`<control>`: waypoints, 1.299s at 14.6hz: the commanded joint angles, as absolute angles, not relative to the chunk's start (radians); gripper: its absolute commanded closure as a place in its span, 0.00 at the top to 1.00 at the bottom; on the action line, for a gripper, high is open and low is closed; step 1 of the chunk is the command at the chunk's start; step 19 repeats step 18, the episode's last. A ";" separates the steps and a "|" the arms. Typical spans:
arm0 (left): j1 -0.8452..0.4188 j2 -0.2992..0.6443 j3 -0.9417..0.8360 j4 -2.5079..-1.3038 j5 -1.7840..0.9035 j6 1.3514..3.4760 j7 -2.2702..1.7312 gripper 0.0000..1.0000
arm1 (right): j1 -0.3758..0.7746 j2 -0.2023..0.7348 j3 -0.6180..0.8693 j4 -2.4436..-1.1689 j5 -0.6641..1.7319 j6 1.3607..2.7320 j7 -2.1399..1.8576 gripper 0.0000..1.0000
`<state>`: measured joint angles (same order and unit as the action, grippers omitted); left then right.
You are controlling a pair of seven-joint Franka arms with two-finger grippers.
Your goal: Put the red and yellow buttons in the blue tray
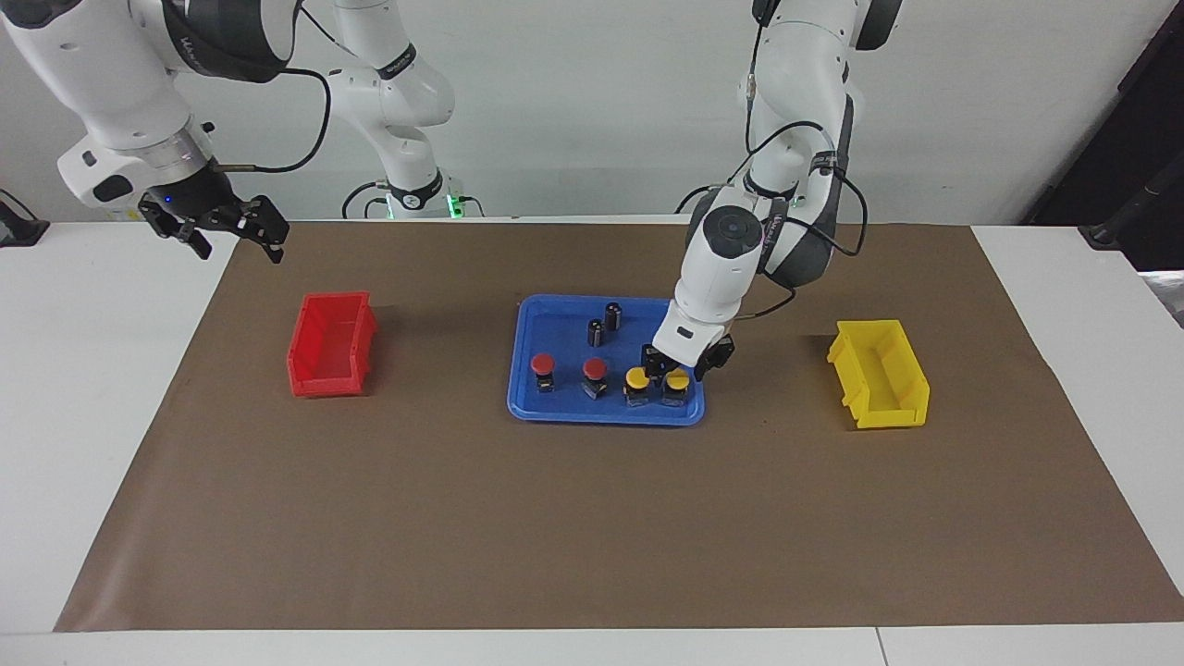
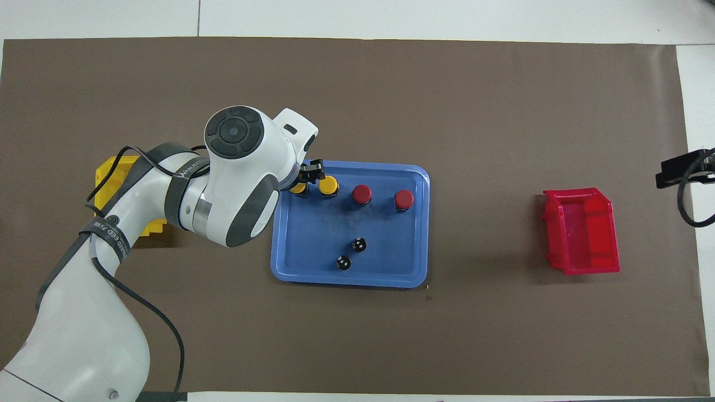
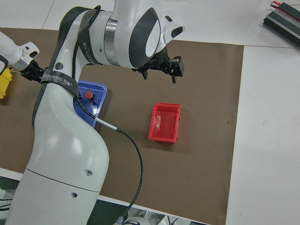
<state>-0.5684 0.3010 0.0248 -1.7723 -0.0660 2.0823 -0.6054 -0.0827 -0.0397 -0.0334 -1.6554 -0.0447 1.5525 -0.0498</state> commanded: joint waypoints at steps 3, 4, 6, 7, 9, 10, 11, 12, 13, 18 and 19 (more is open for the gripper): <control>-0.413 0.152 0.052 -1.692 -0.078 1.771 -0.404 1.00 | -0.095 -0.051 -0.025 -1.649 -0.051 1.529 -0.074 1.00; -0.367 0.134 0.052 -1.668 -0.078 1.719 -0.338 1.00 | -0.095 -0.051 -0.025 -1.646 -0.051 1.510 -0.074 1.00; -0.286 0.075 0.057 -1.646 -0.078 1.652 -0.254 1.00 | -0.101 -0.051 -0.025 -1.649 -0.051 1.497 -0.074 1.00; -0.247 0.045 0.055 -1.646 -0.077 1.622 -0.214 1.00 | -0.103 -0.051 -0.026 -1.648 -0.051 1.497 -0.077 1.00; -0.194 0.005 0.055 -1.646 -0.071 1.576 -0.131 1.00 | -0.104 -0.051 -0.026 -1.646 -0.051 1.497 -0.077 1.00; -0.169 -0.015 0.055 -1.647 -0.058 1.566 -0.108 1.00 | -0.104 -0.051 -0.026 -1.646 -0.051 1.499 -0.078 1.00; -0.151 -0.024 0.055 -1.647 -0.054 1.560 -0.098 1.00 | -0.104 -0.051 -0.026 -1.646 -0.051 1.500 -0.078 1.00; -0.138 -0.029 0.055 -1.647 -0.052 1.559 -0.083 1.00 | -0.103 -0.051 -0.026 -1.646 -0.051 1.502 -0.078 1.00; -0.127 -0.032 0.055 -1.647 -0.052 1.557 -0.071 1.00 | -0.103 -0.051 -0.026 -1.646 -0.051 1.508 -0.078 1.00; -0.095 -0.057 0.055 -1.652 -0.051 1.552 -0.034 1.00 | -0.103 -0.051 -0.026 -1.646 -0.052 1.511 -0.080 1.00; -0.095 -0.057 0.055 -1.652 -0.051 1.552 -0.034 1.00 | -0.103 -0.051 -0.026 -1.646 -0.052 1.511 -0.080 1.00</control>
